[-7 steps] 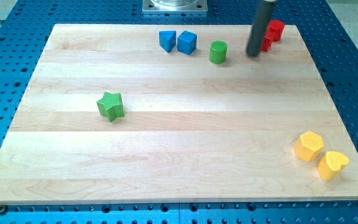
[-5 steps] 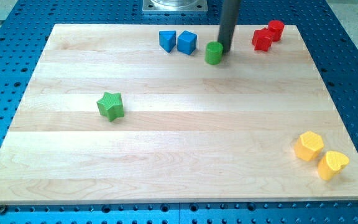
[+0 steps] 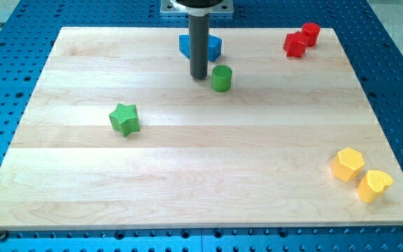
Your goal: Move the green blocks to the center of the board
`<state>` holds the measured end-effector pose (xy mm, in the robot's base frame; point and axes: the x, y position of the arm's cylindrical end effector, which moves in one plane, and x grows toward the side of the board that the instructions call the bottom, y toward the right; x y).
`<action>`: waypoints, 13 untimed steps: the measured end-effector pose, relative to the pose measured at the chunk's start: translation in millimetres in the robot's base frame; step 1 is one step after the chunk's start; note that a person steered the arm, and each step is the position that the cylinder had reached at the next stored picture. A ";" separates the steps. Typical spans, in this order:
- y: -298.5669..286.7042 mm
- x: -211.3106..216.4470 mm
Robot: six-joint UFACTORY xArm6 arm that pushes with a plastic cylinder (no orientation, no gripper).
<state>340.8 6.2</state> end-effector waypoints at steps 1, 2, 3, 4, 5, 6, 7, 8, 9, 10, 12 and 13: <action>17.0 3.1; 20.7 3.1; 23.4 2.6; 23.4 2.6; 41.0 2.4; 74.4 -5.9; 75.2 -9.2; 75.2 -9.2; 83.4 -6.3; 85.9 -6.2; 62.4 37.1; 96.6 27.9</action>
<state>368.7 102.7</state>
